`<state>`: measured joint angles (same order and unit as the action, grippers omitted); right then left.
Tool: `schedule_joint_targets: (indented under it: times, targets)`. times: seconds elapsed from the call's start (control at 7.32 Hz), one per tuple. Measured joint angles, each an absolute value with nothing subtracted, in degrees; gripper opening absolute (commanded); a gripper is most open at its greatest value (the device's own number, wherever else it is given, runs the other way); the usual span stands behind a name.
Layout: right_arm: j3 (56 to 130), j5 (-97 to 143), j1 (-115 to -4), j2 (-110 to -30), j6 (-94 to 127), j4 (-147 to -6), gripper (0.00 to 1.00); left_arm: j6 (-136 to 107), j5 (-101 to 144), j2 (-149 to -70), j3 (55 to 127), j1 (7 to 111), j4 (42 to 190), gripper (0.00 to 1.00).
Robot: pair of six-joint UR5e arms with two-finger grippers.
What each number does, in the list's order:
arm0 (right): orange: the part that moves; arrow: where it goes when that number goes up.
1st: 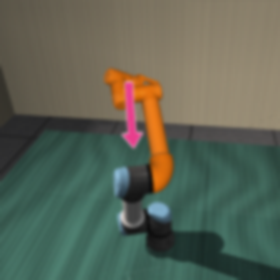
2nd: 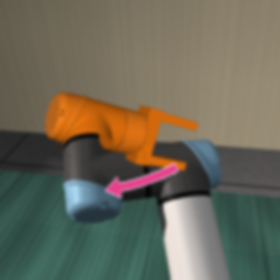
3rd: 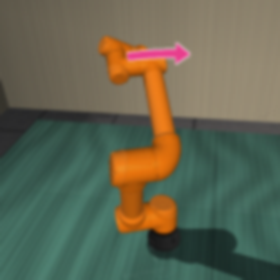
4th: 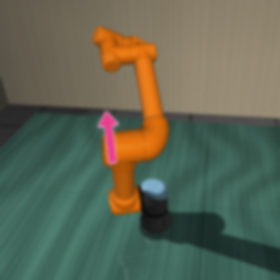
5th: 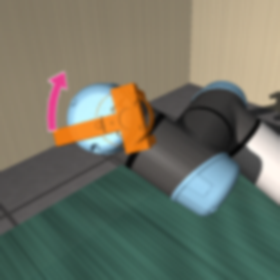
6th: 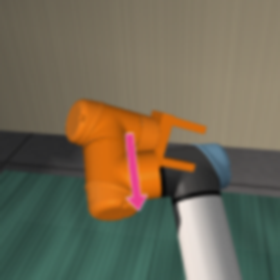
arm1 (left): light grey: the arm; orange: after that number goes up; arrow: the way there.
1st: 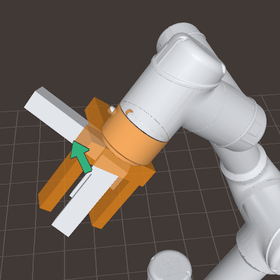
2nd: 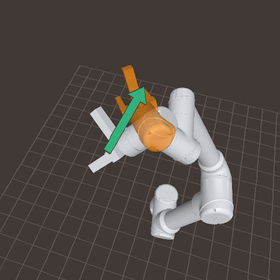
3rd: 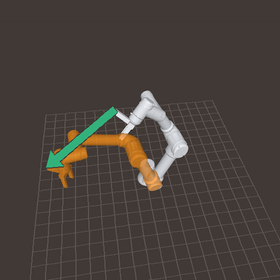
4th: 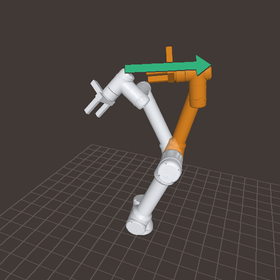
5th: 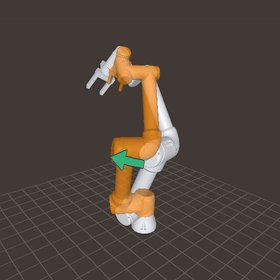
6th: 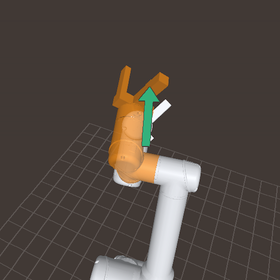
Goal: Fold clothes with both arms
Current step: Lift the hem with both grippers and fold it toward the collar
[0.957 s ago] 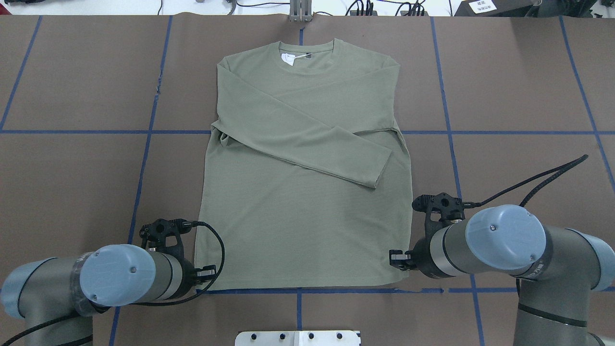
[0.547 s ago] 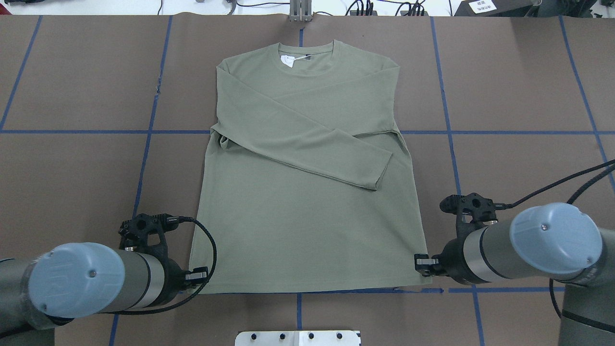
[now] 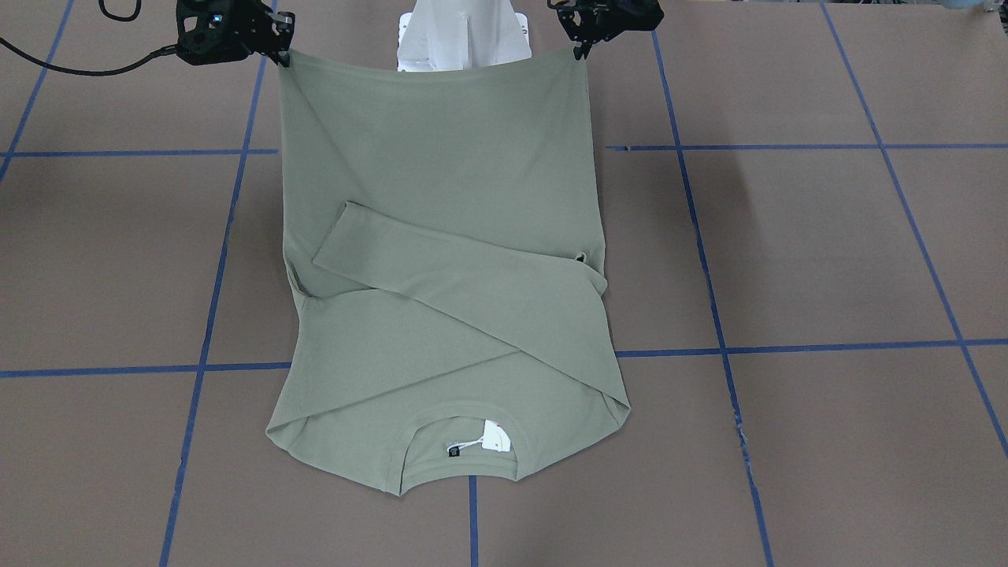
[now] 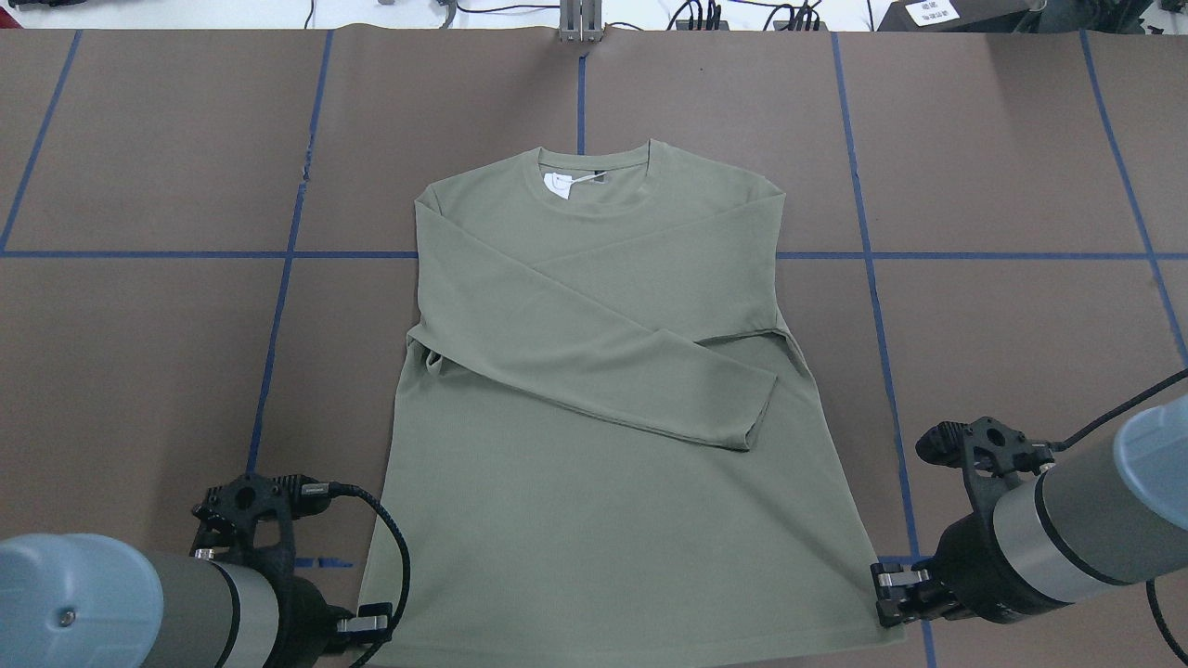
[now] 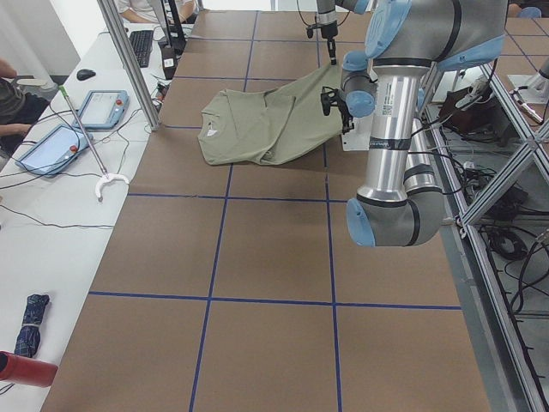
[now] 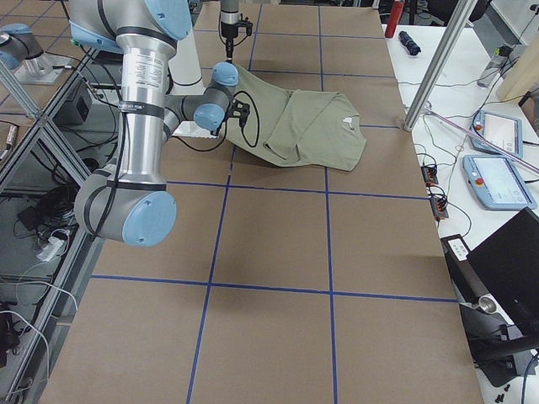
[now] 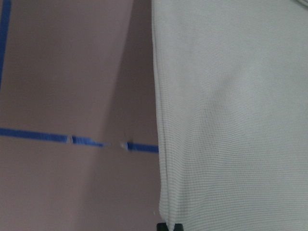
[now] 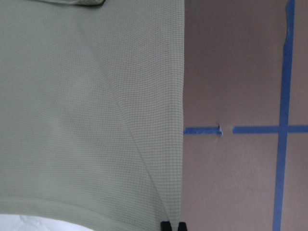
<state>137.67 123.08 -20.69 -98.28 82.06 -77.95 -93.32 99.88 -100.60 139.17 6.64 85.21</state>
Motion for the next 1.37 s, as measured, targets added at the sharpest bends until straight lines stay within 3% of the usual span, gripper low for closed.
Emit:
schedule_joint_targets:
  times: [0.41,0.68,0.96,1.37]
  targets:
    - [134.84,123.62,-27.60,-96.02,79.61,-77.98,0.00,-93.44,100.35,-101.97,139.55,8.79,85.14,0.00]
    - [130.93,123.50,-35.95,-91.76,75.45,-77.98,0.00,-88.66,103.21,-104.37,138.40,18.69,85.03,0.00]
    - [124.75,123.71,-42.84,-84.71,72.50,-77.98,0.00,-83.01,107.09,-108.73,133.04,29.90,84.94,0.00]
    - [110.59,123.19,-48.86,-70.52,71.54,-77.98,0.00,-78.92,108.22,-116.32,119.11,39.91,86.62,0.00]
